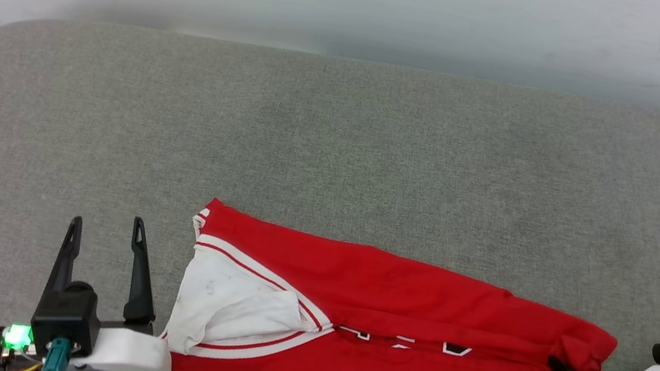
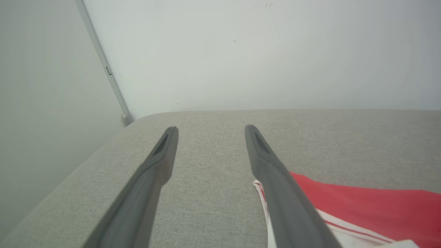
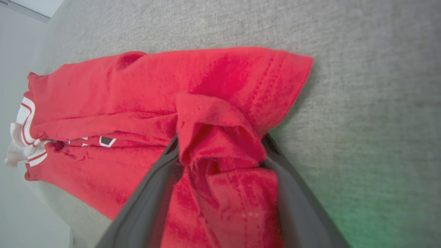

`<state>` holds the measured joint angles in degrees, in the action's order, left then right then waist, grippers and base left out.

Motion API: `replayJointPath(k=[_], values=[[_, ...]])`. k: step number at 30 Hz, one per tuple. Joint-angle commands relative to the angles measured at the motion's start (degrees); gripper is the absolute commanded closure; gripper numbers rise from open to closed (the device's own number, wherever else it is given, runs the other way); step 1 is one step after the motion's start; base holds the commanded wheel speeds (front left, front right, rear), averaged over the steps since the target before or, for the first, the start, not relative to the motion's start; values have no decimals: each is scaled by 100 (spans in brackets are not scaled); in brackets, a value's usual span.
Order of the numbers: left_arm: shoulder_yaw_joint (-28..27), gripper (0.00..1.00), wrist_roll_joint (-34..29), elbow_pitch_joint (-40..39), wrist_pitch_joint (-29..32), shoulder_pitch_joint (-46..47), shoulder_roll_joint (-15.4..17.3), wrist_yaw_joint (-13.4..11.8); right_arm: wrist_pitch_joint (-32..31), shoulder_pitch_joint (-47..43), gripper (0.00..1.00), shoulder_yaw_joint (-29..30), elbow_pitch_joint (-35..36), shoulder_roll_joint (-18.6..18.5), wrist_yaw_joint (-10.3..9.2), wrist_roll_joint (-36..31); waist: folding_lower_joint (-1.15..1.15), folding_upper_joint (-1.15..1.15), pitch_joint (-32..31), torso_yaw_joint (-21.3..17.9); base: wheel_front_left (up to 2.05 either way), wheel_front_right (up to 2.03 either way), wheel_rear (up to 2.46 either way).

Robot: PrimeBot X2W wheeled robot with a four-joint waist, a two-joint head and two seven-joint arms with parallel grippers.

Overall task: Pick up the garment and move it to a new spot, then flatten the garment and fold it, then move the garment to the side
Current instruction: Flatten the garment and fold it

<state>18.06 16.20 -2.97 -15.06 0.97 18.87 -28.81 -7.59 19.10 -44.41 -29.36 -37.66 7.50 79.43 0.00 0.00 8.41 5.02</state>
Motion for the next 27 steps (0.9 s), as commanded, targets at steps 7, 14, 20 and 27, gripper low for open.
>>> replayJointPath(k=[7,14,20,27], values=[[-463,0,-632,-49,-15,-461,-522,481,25,-207,100,-182,-185,220,-4,-146,0,0,-136,14,0,0,0],[-709,0,-1094,-76,-15,-718,-862,800,151,16,100,102,-263,-300,-6,-188,0,0,-307,13,0,0,0],[-861,0,-1283,-75,-14,-895,-1007,949,-76,101,100,213,-444,-889,-5,-302,0,0,-447,-11,0,0,0],[-941,0,-1409,-15,-14,-1039,-1092,1109,-667,148,100,275,-131,-1188,-3,-193,0,0,-595,-26,0,0,0]])
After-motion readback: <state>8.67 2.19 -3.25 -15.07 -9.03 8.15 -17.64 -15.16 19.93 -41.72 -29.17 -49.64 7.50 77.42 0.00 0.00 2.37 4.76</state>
